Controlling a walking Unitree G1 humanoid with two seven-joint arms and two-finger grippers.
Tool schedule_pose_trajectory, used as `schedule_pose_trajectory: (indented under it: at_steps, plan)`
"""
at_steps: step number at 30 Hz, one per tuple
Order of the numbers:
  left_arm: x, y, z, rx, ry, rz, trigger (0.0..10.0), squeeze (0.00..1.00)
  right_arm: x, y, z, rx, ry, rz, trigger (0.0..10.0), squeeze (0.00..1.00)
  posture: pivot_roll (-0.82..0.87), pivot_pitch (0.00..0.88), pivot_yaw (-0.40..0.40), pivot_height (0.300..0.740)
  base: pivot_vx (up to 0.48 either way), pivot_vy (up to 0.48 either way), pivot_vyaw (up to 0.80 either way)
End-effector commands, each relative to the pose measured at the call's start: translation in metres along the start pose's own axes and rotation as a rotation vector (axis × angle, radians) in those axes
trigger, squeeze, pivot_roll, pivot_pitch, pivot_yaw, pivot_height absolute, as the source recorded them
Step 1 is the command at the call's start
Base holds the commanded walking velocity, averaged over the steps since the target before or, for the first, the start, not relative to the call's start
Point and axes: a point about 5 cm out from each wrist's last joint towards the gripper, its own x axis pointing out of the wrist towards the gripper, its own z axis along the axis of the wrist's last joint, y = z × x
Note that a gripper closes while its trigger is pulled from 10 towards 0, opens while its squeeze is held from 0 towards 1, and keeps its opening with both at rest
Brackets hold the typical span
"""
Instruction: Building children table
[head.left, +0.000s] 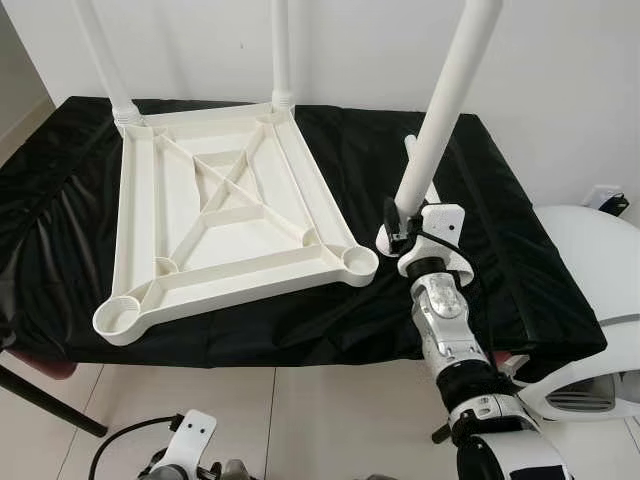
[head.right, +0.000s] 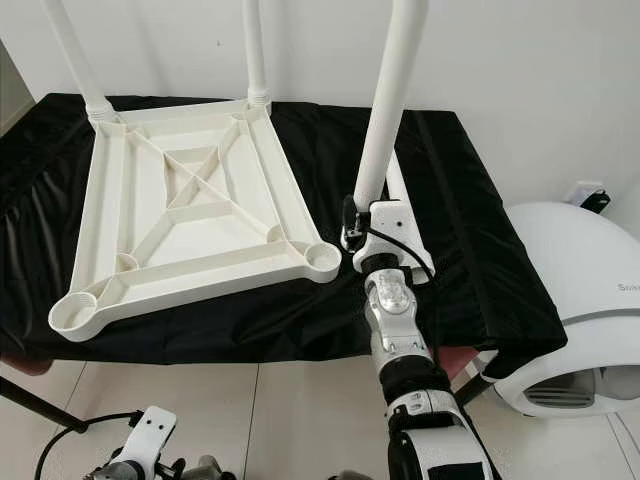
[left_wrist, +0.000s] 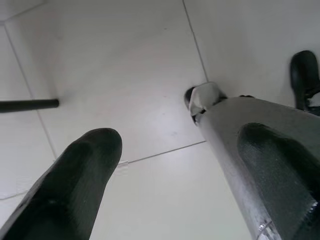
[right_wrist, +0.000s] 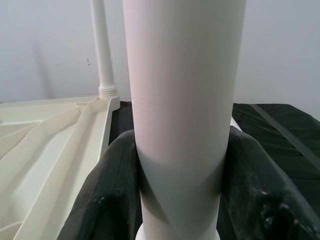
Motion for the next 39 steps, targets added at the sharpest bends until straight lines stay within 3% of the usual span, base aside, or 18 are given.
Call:
schedule_pose_trajectory:
  at_steps: [1,10,18,24,39]
  plan:
    - [-0.001,-0.010,-0.013,0.036,0.061,-0.025,10.0,0.00,0.004,-0.001,0.004,0.013,-0.016,-0.007,10.0,0.00,0.04,0.000,-0.012,0.740,0.000,0.000,0.00]
    - [-0.001,-0.021,-0.013,0.058,0.059,-0.047,10.0,0.00,0.011,-0.004,0.006,0.095,-0.005,-0.034,10.0,0.00,0.04,0.000,-0.020,0.740,0.000,0.000,0.00]
    - [-0.003,-0.026,-0.024,0.030,0.092,-0.033,10.0,0.00,0.013,-0.007,0.002,0.260,0.032,-0.083,10.0,0.00,0.05,0.000,-0.028,0.740,0.000,0.000,0.00]
    - [-0.001,-0.037,-0.019,0.013,0.101,-0.036,10.0,0.00,0.016,-0.005,0.001,0.371,0.047,-0.091,10.0,0.00,0.05,0.000,-0.033,0.740,0.000,0.000,0.00]
    - [-0.004,-0.029,-0.029,0.000,0.114,-0.023,10.0,0.00,0.017,-0.003,0.000,0.382,0.067,-0.067,10.0,0.00,0.05,0.000,-0.033,0.740,0.000,0.000,0.00]
